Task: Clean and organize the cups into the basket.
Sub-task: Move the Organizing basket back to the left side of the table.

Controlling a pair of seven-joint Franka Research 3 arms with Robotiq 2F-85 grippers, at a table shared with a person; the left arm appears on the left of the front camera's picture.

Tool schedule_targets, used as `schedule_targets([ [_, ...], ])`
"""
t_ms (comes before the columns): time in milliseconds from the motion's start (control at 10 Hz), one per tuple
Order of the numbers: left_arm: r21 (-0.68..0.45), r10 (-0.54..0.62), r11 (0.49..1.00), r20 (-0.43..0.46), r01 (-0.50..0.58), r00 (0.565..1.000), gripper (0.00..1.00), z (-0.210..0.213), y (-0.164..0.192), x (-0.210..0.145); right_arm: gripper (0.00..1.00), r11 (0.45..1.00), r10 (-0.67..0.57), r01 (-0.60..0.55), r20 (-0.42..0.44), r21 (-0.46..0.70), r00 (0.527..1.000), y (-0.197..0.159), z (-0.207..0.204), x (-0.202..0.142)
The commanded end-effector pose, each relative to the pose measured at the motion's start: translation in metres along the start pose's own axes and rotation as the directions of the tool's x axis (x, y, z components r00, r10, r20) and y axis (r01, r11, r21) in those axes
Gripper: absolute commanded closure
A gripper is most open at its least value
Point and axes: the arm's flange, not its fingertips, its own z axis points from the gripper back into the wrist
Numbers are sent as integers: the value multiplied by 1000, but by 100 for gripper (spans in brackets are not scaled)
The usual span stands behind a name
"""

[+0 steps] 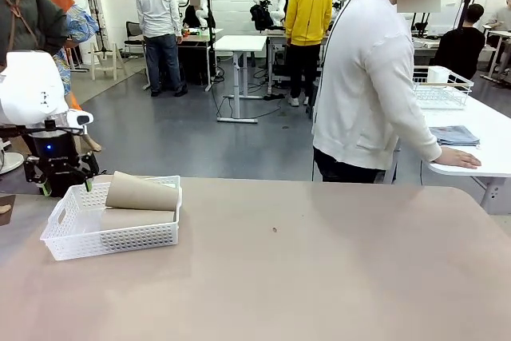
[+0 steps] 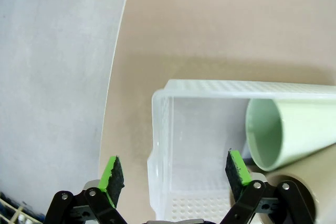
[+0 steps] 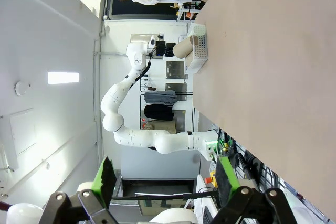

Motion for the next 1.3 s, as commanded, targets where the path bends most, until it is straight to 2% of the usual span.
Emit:
schedule_targets([
  [0,6,111,994,102,-113,989,0,50,-20,-49,0,1000,-3,3,-6,4,1000,1,-1,-2],
  [100,59,135,987,174,-147,975,0,73,-34,-71,0,1000,-3,3,-6,4,1000,1,-1,-2],
  [200,114,91,986,241,-121,966,0,94,-53,-91,0,1000,-3,3,-6,4,1000,1,-1,-2],
  [300,136,81,983,271,-122,959,0,104,-72,-107,0,1000,-3,3,-6,4,1000,1,-1,-2],
  [600,143,-9,989,263,-30,965,0,109,-106,-134,0,1000,-3,3,-6,4,1000,1,-1,-2],
  [700,122,10,992,265,-44,964,0,107,-112,-137,0,1000,-3,3,-6,4,1000,1,-1,-2],
  [800,145,0,988,276,-42,961,0,118,-110,-136,0,1000,-3,3,-6,4,1000,1,-1,-2],
  [1200,145,0,988,276,-42,961,0,118,-110,-136,0,1000,-3,3,-6,4,1000,1,-1,-2],
])
